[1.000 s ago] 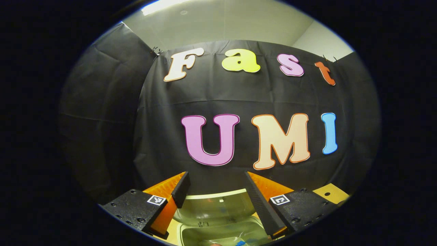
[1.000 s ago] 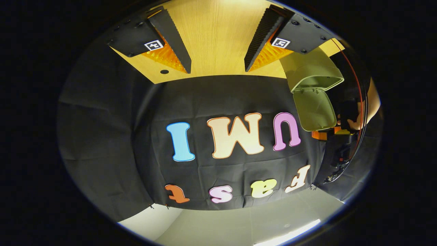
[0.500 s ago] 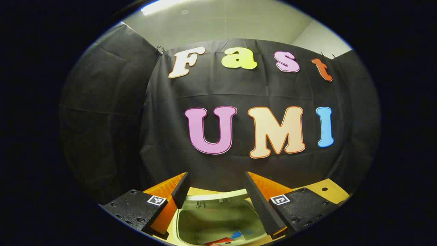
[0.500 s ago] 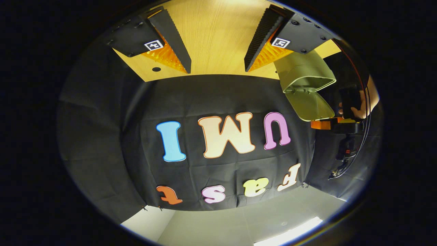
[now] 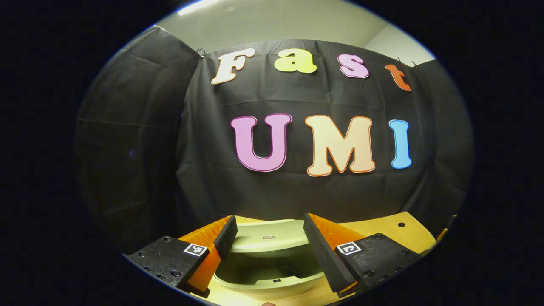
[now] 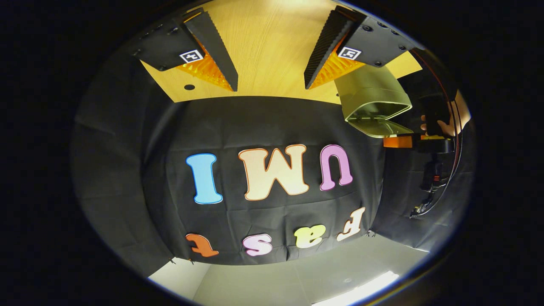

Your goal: Press the lid of the desktop garbage bin to open it, pick up the crumpled paper on the desktop and throw it into the bin, then pick up the pop can on the desktop and drop it into the bin, and finally close the garbage bin lid.

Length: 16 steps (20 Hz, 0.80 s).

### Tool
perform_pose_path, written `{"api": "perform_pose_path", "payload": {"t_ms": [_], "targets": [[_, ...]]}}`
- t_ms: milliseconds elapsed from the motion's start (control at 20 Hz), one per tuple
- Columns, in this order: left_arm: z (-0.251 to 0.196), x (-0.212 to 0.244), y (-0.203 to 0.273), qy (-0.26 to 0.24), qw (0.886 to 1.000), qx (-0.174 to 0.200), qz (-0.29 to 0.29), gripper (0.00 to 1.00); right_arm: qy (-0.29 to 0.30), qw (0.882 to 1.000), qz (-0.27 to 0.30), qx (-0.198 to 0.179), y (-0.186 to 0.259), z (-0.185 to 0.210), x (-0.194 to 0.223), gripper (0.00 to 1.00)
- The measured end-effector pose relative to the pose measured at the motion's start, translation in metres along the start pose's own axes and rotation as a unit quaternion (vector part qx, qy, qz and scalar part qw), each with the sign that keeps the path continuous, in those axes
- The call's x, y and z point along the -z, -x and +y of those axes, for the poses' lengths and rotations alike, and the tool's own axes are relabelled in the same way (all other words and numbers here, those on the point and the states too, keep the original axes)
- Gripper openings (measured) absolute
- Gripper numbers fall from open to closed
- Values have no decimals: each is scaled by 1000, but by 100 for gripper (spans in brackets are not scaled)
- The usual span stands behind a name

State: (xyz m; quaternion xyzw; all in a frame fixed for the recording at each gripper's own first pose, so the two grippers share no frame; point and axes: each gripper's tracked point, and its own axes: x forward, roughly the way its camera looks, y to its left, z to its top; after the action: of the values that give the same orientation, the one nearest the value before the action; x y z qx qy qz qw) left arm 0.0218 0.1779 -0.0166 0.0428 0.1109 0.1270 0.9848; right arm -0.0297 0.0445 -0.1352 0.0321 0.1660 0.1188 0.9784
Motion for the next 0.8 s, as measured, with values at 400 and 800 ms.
{"api": "perform_pose_path", "payload": {"t_ms": [400, 800], "targets": [[-6, 50, 4, 6, 999, -4, 48, 93, 8, 1000, 9, -4, 0, -4, 5, 99], [-9, 79, 4, 1, 997, -9, 75, 95, 9, 1000, 11, -6, -8, -2, 6, 96]]}}
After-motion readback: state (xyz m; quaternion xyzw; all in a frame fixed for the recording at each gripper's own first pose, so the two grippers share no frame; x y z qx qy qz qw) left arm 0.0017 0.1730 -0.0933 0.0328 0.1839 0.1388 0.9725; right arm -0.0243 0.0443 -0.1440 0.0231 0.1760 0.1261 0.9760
